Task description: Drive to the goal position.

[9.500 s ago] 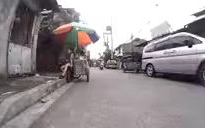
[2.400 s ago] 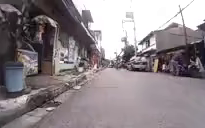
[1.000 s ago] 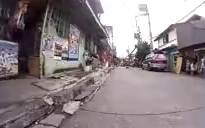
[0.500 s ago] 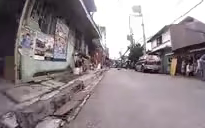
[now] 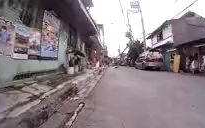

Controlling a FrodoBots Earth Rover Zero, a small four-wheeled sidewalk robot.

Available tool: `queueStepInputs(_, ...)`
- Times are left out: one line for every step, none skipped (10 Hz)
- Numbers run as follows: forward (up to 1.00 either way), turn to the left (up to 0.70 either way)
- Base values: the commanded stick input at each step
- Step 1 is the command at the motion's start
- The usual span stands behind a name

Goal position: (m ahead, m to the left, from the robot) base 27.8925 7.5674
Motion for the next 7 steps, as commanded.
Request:
queueStepInputs(1.0,-0.05)
queueStepInputs(1.0,-0.27)
queueStepInputs(1.0,-0.23)
queueStepInputs(1.0,0.0)
queueStepInputs(1.0,0.0)
queueStepInputs(1.0,0.0)
queueStepInputs(1.0,0.0)
